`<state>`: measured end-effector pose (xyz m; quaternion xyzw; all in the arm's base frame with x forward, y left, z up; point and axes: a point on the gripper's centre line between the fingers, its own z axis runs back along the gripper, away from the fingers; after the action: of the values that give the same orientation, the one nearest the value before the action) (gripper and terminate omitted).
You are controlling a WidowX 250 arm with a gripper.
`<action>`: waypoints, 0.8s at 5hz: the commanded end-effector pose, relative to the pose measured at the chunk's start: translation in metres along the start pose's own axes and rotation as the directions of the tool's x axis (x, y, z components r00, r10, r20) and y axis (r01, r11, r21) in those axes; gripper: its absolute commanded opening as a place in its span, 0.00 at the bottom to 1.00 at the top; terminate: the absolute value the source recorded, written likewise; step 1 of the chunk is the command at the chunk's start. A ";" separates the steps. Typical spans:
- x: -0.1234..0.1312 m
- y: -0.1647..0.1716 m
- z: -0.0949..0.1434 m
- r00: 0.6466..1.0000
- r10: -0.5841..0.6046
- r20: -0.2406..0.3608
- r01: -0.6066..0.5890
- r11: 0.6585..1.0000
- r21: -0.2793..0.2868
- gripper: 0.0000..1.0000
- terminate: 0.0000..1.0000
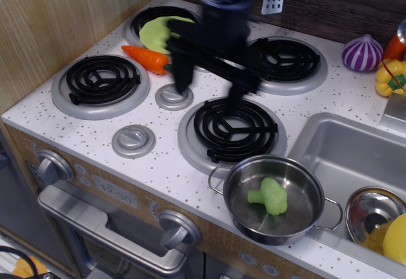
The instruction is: Take broccoli out of pan
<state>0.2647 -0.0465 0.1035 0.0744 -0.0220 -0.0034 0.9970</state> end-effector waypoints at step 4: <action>-0.003 -0.074 -0.056 0.983 0.069 0.172 -0.052 0.993 -0.105 1.00 0.00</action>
<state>0.2567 -0.1084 0.0276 0.0266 -0.0996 0.0181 0.9945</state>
